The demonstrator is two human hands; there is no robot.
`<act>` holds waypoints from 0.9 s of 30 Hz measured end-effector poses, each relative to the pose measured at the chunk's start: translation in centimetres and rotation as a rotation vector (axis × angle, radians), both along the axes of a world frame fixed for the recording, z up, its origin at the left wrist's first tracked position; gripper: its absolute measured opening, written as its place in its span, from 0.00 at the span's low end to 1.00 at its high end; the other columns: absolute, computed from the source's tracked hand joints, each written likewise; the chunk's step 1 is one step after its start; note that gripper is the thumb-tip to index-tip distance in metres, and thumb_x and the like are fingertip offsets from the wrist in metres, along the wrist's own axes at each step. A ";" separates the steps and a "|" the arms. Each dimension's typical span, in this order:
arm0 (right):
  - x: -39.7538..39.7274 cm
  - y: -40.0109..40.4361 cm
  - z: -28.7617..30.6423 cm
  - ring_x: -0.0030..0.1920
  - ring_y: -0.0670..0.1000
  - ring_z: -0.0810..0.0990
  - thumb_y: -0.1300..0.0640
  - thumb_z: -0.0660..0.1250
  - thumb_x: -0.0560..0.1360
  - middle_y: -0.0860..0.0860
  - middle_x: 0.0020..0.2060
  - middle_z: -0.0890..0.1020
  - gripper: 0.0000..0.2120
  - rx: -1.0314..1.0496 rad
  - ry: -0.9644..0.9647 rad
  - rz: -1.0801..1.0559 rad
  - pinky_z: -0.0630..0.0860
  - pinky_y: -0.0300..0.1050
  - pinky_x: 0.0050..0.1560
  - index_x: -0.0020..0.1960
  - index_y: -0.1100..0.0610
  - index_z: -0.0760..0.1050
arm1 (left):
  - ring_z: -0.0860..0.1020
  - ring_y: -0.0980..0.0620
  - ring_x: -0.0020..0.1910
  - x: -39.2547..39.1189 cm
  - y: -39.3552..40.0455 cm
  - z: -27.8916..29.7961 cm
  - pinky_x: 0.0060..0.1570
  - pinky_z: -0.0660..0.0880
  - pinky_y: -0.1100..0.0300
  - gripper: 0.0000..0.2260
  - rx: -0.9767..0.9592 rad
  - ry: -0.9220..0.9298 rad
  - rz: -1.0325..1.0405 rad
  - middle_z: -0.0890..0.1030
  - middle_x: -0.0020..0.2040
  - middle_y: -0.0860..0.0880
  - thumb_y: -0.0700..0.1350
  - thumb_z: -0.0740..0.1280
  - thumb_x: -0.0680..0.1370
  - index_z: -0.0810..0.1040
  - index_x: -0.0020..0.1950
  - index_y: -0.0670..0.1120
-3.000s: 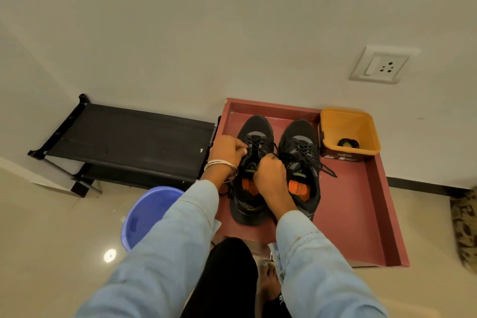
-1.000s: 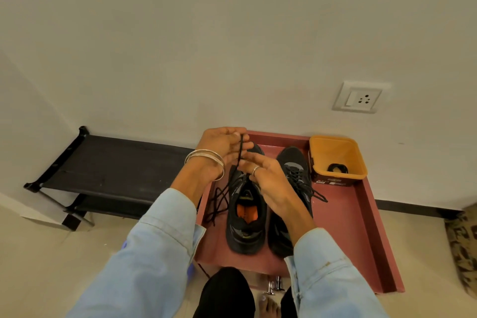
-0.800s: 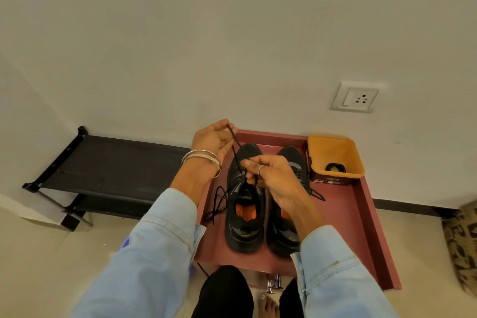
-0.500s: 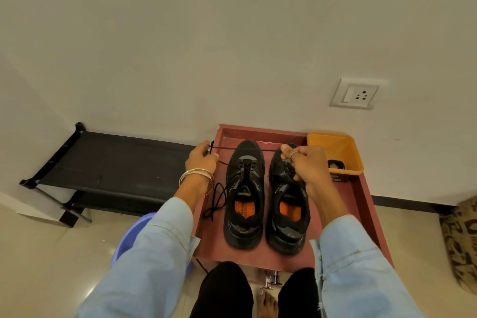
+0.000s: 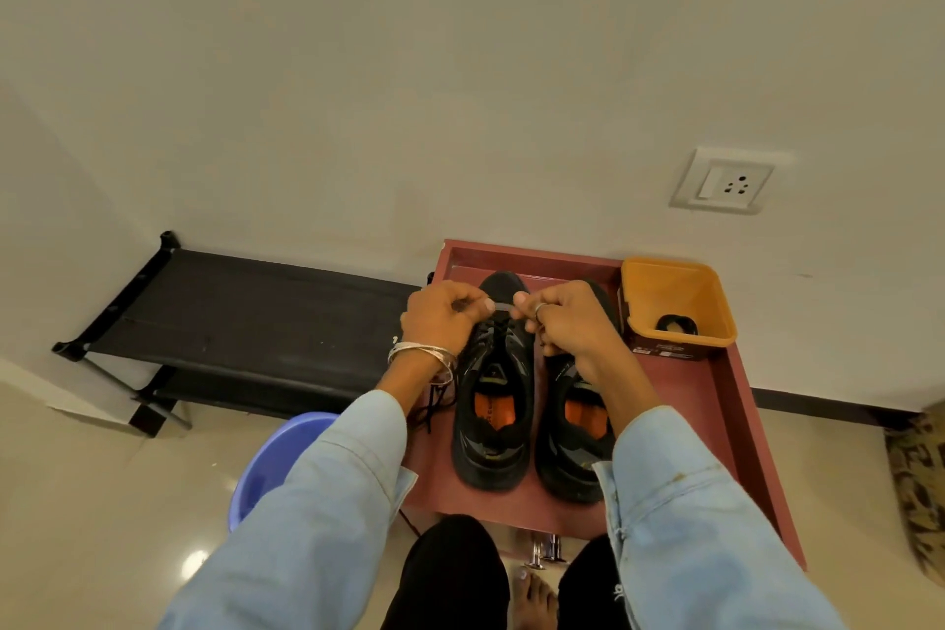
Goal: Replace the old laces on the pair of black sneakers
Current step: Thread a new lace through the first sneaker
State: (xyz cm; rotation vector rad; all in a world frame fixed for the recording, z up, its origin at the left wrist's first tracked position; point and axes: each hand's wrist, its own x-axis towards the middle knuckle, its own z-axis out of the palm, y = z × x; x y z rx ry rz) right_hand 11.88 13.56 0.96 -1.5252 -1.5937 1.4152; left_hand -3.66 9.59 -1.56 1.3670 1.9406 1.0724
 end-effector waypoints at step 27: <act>-1.0 -1.2 -6.4 0.44 0.57 0.80 0.52 0.72 0.72 0.56 0.43 0.80 0.12 0.174 -0.586 0.144 0.79 0.52 0.45 0.48 0.61 0.77 | 0.81 0.50 0.44 2.5 2.2 -4.0 0.50 0.79 0.54 0.04 -0.265 0.245 -0.068 0.84 0.45 0.49 0.44 0.70 0.74 0.86 0.45 0.48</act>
